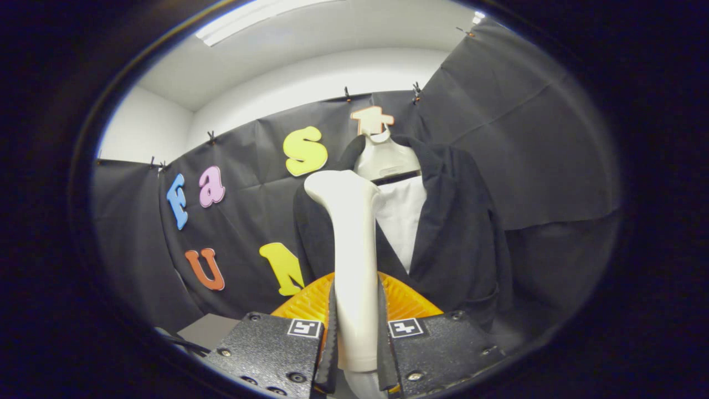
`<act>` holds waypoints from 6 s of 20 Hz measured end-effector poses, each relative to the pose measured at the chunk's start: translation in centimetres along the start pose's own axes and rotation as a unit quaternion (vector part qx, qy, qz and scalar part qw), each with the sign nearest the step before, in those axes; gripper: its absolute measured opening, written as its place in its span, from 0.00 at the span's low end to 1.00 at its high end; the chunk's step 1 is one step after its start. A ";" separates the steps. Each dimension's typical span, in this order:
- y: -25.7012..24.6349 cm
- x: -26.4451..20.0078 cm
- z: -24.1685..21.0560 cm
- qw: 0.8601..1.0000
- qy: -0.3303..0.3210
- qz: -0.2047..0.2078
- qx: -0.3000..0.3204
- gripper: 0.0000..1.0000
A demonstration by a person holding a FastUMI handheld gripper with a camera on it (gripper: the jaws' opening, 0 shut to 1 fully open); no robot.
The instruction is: Iron the clothes twice with a garment steamer, once on the left side and once on the right side.
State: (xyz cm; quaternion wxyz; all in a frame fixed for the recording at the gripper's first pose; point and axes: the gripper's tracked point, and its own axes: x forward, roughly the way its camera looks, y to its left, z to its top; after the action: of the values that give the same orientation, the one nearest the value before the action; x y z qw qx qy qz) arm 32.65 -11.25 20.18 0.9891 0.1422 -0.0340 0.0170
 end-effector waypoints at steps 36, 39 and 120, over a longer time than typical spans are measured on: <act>-7.4 -3.4 -24.9 0.976 0.204 -0.080 -0.002 0.31; -8.3 -4.3 -27.2 0.971 0.223 -0.086 0.002 0.31; -20.0 -0.7 -12.6 0.976 0.118 -0.182 -0.014 0.31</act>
State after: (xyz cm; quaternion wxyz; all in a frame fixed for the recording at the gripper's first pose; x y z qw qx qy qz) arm 33.57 -26.87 2.43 0.9746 0.1288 0.1096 -0.1469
